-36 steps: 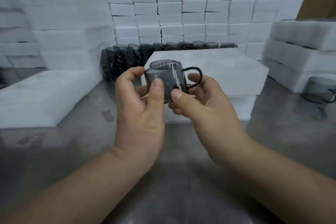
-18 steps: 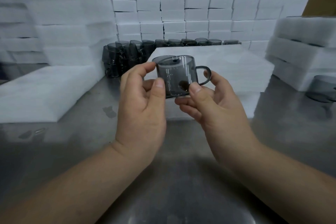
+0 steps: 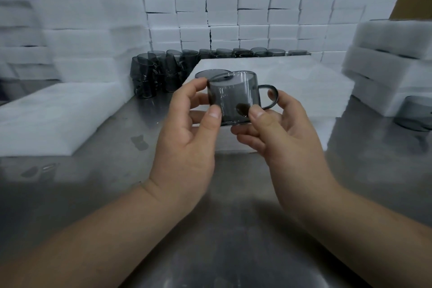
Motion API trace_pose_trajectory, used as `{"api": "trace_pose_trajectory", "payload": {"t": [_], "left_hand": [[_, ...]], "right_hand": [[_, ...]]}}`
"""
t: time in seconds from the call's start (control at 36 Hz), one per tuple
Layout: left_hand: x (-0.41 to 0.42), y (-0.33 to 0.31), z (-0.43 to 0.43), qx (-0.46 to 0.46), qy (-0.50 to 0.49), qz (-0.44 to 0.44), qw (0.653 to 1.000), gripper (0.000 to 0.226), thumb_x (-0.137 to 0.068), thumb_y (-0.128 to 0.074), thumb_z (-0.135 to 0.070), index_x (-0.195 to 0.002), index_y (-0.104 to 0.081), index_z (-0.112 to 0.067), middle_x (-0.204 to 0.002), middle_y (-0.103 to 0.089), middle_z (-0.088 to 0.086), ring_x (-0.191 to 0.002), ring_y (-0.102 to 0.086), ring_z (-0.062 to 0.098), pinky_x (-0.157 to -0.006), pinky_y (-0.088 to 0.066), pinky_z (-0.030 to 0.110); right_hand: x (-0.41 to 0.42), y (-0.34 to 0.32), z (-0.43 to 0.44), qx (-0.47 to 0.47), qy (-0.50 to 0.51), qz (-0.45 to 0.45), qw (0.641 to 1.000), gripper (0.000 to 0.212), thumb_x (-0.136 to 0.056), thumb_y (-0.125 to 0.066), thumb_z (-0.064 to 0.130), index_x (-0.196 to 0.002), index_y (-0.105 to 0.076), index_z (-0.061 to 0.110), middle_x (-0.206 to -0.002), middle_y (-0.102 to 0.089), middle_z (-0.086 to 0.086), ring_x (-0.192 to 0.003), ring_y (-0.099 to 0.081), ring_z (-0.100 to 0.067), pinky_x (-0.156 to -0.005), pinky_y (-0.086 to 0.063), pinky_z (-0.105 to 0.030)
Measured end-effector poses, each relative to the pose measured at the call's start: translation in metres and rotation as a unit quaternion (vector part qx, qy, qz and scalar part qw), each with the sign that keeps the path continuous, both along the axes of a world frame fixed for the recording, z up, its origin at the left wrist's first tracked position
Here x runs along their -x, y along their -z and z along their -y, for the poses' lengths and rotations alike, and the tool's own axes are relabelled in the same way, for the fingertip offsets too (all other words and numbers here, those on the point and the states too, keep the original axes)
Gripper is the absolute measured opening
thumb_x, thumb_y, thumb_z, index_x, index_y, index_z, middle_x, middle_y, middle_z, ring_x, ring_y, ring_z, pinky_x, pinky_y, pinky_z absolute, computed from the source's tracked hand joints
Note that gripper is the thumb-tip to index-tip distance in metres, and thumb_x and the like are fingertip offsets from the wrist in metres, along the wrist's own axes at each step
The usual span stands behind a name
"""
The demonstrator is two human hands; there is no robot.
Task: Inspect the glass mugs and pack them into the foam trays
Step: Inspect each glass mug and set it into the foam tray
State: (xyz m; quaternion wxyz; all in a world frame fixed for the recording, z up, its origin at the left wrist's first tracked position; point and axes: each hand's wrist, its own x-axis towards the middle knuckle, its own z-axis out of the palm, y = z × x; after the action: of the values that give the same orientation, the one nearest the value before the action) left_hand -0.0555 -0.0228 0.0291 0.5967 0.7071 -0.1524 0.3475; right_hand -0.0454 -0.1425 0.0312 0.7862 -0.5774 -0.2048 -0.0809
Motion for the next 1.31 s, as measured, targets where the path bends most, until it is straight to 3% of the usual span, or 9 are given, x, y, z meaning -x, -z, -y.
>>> {"api": "trace_pose_trajectory", "payload": {"t": [0.28, 0.42, 0.58, 0.78, 0.92, 1.03, 1.08, 1.17, 1.31], "left_hand": [[0.001, 0.000, 0.000, -0.010, 0.017, -0.014, 1.000, 0.031, -0.079, -0.049, -0.027, -0.106, -0.046, -0.043, -0.099, -0.057, -0.019, -0.084, -0.053, -0.009, -0.071, -0.042, 0.012], [0.002, -0.001, 0.000, -0.006, 0.028, -0.016, 0.999, 0.036, -0.070, -0.049, -0.045, -0.107, -0.047, -0.045, -0.099, -0.058, -0.021, -0.083, -0.054, -0.005, -0.074, -0.042, 0.014], [0.004, -0.002, 0.000, -0.022, 0.037, -0.028, 0.999, 0.045, -0.069, -0.047, -0.048, -0.114, -0.043, -0.049, -0.111, -0.056, -0.012, -0.088, -0.055, 0.001, -0.082, -0.045, 0.022], [0.006, -0.004, 0.001, -0.043, 0.044, -0.037, 0.997, 0.058, -0.069, -0.053, -0.050, -0.122, -0.030, -0.051, -0.126, -0.052, -0.008, -0.107, -0.055, 0.004, -0.085, -0.042, 0.016], [0.006, -0.005, 0.001, -0.054, 0.041, -0.036, 0.997, 0.063, -0.078, -0.057, -0.033, -0.134, -0.028, -0.037, -0.130, -0.051, -0.009, -0.115, -0.053, 0.001, -0.088, -0.042, 0.015], [0.006, -0.004, -0.001, -0.069, 0.010, -0.050, 0.996, 0.076, -0.072, -0.059, -0.048, -0.141, -0.031, -0.031, -0.130, -0.048, -0.004, -0.118, -0.050, 0.010, -0.093, -0.044, 0.028], [0.005, -0.005, -0.001, -0.091, -0.017, -0.053, 0.994, 0.081, -0.071, -0.057, -0.053, -0.143, -0.032, -0.024, -0.126, -0.047, -0.002, -0.117, -0.050, 0.008, -0.091, -0.045, 0.025], [0.005, -0.006, -0.001, -0.100, -0.030, -0.042, 0.994, 0.074, -0.071, -0.057, -0.054, -0.138, -0.040, -0.026, -0.119, -0.049, -0.003, -0.110, -0.052, 0.003, -0.085, -0.045, 0.018], [0.003, -0.007, 0.000, -0.079, -0.001, -0.036, 0.996, 0.062, -0.073, -0.050, -0.052, -0.129, -0.048, -0.026, -0.118, -0.057, 0.005, -0.109, -0.056, 0.014, -0.090, -0.047, 0.032]], "right_hand": [[-0.001, 0.000, 0.001, -0.005, 0.004, -0.002, 1.000, 0.044, -0.070, -0.055, 0.026, -0.113, -0.045, 0.024, -0.076, -0.069, 0.009, -0.072, -0.067, -0.008, -0.067, -0.052, -0.016], [0.000, -0.001, 0.001, -0.017, 0.004, 0.000, 1.000, 0.048, -0.069, -0.055, 0.025, -0.117, -0.046, 0.021, -0.077, -0.069, 0.005, -0.072, -0.067, -0.008, -0.067, -0.052, -0.017], [0.003, -0.005, 0.001, -0.025, 0.006, -0.003, 1.000, 0.049, -0.069, -0.054, 0.026, -0.117, -0.045, 0.021, -0.083, -0.069, 0.000, -0.074, -0.067, -0.011, -0.069, -0.053, -0.018], [0.009, -0.007, 0.000, 0.003, 0.004, 0.021, 1.000, 0.054, -0.073, -0.052, 0.025, -0.126, -0.043, 0.017, -0.101, -0.068, -0.009, -0.092, -0.067, -0.020, -0.086, -0.053, -0.030], [0.012, -0.007, 0.000, 0.020, 0.003, 0.040, 0.999, 0.047, -0.074, -0.051, 0.022, -0.121, -0.048, 0.018, -0.108, -0.065, -0.005, -0.094, -0.067, -0.014, -0.090, -0.052, -0.032], [0.012, -0.006, -0.001, 0.021, 0.005, 0.059, 0.998, 0.035, -0.076, -0.051, 0.019, -0.111, -0.055, 0.016, -0.104, -0.068, 0.000, -0.093, -0.066, -0.013, -0.088, -0.052, -0.030], [0.012, -0.006, 0.000, 0.031, 0.006, 0.067, 0.997, 0.034, -0.077, -0.050, 0.018, -0.110, -0.056, 0.013, -0.102, -0.069, 0.001, -0.092, -0.066, -0.013, -0.086, -0.053, -0.029], [0.013, -0.005, 0.001, 0.048, 0.007, 0.082, 0.995, 0.032, -0.077, -0.050, 0.018, -0.108, -0.057, 0.016, -0.094, -0.070, 0.011, -0.090, -0.066, -0.007, -0.080, -0.053, -0.022], [0.011, -0.004, 0.002, 0.067, 0.021, 0.098, 0.993, 0.026, -0.075, -0.055, 0.027, -0.100, -0.059, 0.029, -0.090, -0.070, 0.017, -0.087, -0.065, -0.006, -0.080, -0.050, -0.022]]}}
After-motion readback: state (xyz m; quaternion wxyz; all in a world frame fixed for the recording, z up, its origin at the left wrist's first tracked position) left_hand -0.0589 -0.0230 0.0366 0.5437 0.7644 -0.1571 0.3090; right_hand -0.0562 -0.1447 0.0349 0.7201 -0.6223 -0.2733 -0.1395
